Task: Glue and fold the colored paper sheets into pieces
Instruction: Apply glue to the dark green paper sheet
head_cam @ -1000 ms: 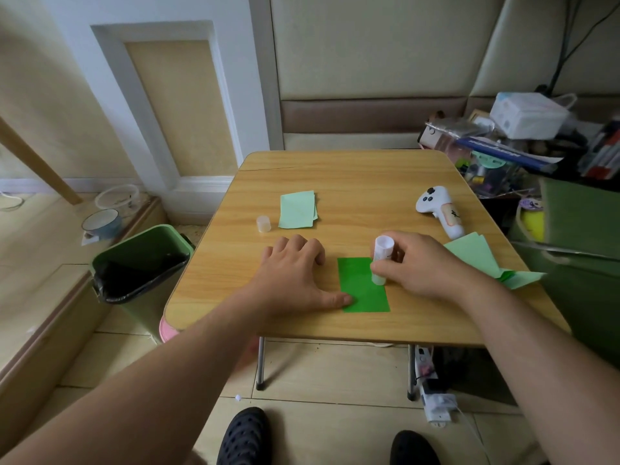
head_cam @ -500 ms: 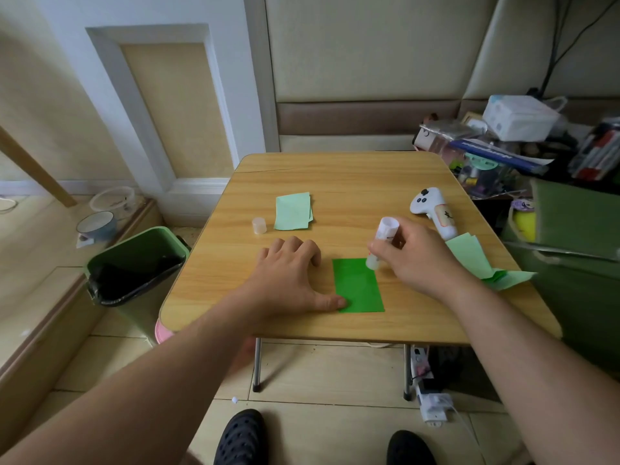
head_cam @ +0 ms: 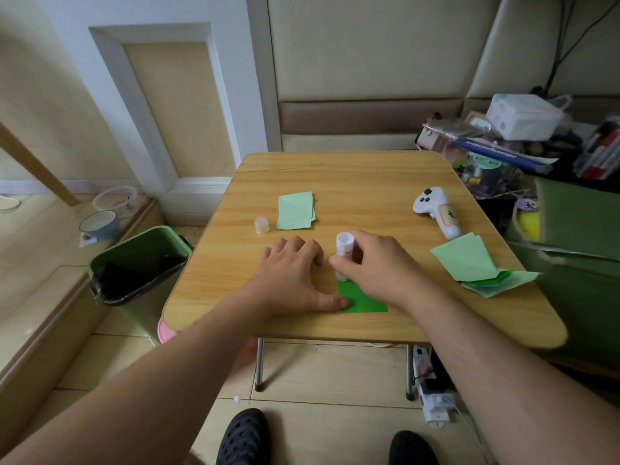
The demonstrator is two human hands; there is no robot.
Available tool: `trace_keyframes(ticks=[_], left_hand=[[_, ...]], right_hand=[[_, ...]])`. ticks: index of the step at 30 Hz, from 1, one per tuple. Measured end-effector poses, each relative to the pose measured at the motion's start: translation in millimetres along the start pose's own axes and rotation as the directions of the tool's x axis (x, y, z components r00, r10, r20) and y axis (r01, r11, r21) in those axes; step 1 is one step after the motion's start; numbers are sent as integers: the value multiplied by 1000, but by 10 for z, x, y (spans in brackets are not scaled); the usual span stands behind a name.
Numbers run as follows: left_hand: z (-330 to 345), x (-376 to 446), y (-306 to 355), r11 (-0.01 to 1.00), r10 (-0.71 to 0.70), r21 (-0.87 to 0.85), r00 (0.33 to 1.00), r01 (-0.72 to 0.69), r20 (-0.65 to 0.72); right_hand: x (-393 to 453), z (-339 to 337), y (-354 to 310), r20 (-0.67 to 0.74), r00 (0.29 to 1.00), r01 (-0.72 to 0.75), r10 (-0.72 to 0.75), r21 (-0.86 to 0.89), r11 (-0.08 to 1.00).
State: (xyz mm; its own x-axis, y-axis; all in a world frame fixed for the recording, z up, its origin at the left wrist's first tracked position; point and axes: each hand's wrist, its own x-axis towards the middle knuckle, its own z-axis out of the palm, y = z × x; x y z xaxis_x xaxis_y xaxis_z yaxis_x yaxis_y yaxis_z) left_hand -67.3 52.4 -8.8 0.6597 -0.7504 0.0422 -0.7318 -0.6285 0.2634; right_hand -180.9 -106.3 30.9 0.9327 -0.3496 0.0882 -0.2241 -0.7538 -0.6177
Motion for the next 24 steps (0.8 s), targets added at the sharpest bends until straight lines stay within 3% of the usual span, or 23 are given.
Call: trace_keyframes(ticks=[9, 14, 18, 24], left_hand=[[-15, -8, -1, 1000, 17, -10, 1000, -17, 9], [-30, 2, -14, 999, 19, -27, 1000, -18, 24], [-32, 13, -32, 997, -10, -80, 1000, 10, 11], [-6, 14, -7, 999, -11, -51, 1000, 10, -13]], right_hand=[[-13, -276, 240, -2, 998, -70, 70, -94, 993], [-12, -309, 298, -34, 996, -89, 86, -77, 993], [-12, -225, 203, -86, 994, -59, 62, 36, 998], [-21, -65, 113, 39, 999, 23, -25, 29, 999]])
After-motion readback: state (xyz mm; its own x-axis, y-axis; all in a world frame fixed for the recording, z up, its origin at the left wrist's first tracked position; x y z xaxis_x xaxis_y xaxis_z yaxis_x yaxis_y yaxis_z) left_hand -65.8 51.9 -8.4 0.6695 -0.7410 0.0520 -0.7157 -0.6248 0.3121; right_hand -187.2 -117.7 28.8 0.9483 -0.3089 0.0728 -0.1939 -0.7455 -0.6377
